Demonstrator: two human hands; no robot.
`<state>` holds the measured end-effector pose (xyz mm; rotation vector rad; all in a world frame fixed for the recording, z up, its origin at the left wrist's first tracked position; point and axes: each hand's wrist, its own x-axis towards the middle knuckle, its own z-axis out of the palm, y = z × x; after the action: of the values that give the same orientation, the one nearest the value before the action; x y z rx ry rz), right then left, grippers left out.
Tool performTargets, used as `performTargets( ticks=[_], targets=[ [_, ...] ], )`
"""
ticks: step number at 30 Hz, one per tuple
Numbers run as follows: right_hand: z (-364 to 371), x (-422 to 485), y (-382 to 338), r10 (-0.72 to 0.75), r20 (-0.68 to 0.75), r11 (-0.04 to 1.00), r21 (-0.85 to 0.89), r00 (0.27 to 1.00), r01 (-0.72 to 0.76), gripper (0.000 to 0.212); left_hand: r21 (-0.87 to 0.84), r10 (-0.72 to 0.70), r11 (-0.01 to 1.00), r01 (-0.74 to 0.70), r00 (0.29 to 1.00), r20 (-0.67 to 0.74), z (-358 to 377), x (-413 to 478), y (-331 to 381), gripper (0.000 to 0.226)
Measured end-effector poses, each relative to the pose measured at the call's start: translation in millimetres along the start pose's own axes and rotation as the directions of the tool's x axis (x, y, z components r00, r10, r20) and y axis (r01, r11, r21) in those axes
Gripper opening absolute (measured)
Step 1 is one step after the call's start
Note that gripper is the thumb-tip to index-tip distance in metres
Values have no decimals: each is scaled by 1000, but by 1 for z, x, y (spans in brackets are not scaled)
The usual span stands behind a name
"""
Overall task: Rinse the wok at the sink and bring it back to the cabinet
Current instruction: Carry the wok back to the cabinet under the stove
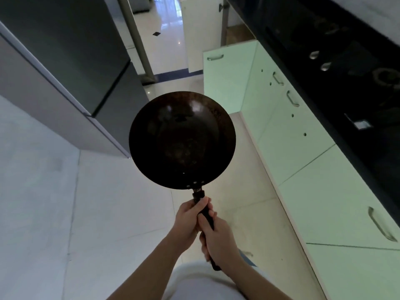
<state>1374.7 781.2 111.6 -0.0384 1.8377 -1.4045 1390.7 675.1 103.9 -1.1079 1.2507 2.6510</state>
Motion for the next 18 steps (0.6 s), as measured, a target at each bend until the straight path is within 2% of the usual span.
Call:
performTargets(
  ticks=[7,12,18],
  targets=[
    [-21,88,-48,-47,13,997,-54,999,48,36,-30,33,999,-36,996,-87,30,73,55,17],
    [-18,127,-71,-25,82,999,-35,996,28,36,-63,21,997,-31,987,-159,31,106,81,18],
    [-3,181,-96,-27,87,996,-88,996,35,38,-105,12,994,-30,985,-173,15,151,115,18]
  ],
)
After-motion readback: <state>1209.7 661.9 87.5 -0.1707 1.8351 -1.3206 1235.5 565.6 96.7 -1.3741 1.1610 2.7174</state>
